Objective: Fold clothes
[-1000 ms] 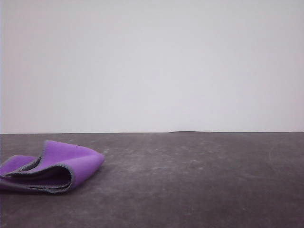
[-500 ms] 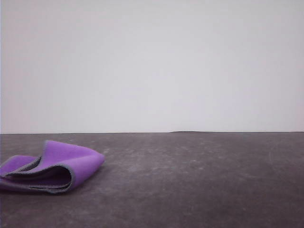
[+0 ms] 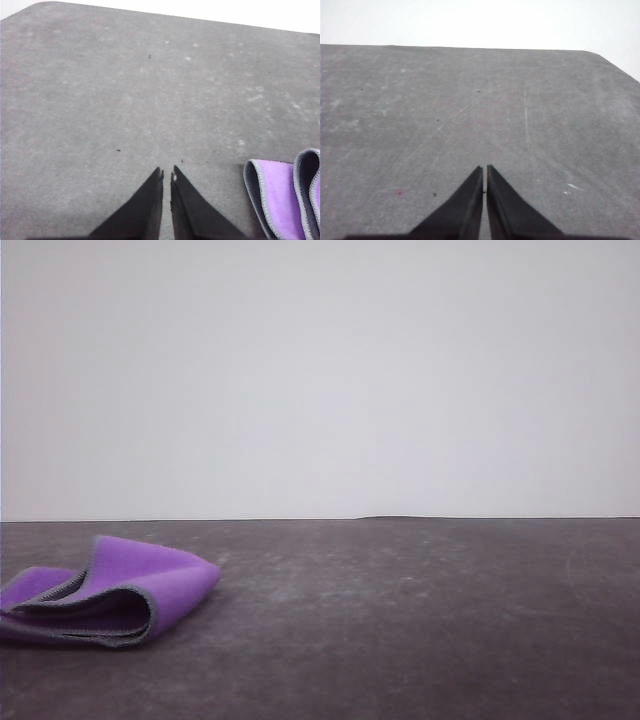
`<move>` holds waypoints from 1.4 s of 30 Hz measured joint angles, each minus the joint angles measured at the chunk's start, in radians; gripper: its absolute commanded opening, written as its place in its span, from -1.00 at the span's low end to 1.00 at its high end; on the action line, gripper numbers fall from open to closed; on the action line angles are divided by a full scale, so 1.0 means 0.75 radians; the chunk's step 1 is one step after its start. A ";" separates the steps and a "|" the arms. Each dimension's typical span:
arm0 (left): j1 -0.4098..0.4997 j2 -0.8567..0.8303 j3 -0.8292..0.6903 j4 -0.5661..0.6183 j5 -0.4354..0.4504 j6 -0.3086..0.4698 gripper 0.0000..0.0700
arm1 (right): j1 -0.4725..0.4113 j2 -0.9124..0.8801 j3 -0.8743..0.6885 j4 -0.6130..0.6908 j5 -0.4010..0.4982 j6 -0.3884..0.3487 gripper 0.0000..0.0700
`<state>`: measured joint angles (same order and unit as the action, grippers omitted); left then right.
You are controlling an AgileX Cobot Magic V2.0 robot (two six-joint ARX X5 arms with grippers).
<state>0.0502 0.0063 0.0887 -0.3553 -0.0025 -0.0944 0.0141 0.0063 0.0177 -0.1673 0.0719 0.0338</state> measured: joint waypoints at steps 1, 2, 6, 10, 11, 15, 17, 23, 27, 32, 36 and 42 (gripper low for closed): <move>0.000 0.000 0.000 0.000 0.000 0.000 -0.95 | -0.007 0.000 0.000 0.000 0.000 0.000 -0.98; 0.000 0.000 0.000 0.000 0.000 0.000 -0.95 | -0.015 0.000 0.000 0.000 0.000 0.000 -0.98; 0.000 0.000 0.000 0.000 0.001 0.000 -0.95 | -0.044 0.000 0.000 0.000 0.000 0.000 -0.98; 0.000 0.000 0.000 0.000 0.000 0.000 -0.95 | -0.069 0.000 0.000 0.001 0.000 0.000 -0.98; 0.000 0.000 0.000 0.000 0.000 0.000 -0.95 | -0.074 0.000 0.000 0.000 0.000 0.000 -0.98; 0.000 0.000 0.000 0.000 0.001 0.000 -0.95 | -0.082 0.000 0.000 0.001 0.000 0.000 -0.98; 0.000 0.000 0.000 0.000 0.001 0.000 -0.95 | -0.082 0.000 0.000 0.001 0.000 0.000 -0.98; 0.000 0.000 0.000 0.000 0.000 0.000 -0.95 | -0.082 0.000 0.000 0.001 0.000 0.000 -0.98; 0.000 0.000 0.000 0.000 0.001 0.000 -0.95 | -0.082 0.000 0.000 0.001 0.000 0.000 -0.98; 0.000 0.000 0.000 0.000 0.001 0.000 -0.95 | -0.082 0.000 0.000 0.001 0.000 0.000 -0.98; 0.000 0.000 0.000 0.000 0.001 0.000 -0.95 | -0.082 0.000 0.000 0.001 0.000 0.000 -0.98; 0.000 0.000 0.000 0.000 0.000 0.000 -0.95 | -0.082 0.000 0.000 0.001 0.000 0.000 -0.98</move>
<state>0.0502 0.0063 0.0887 -0.3553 -0.0022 -0.0944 -0.0471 0.0063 0.0177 -0.1669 0.0719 0.0338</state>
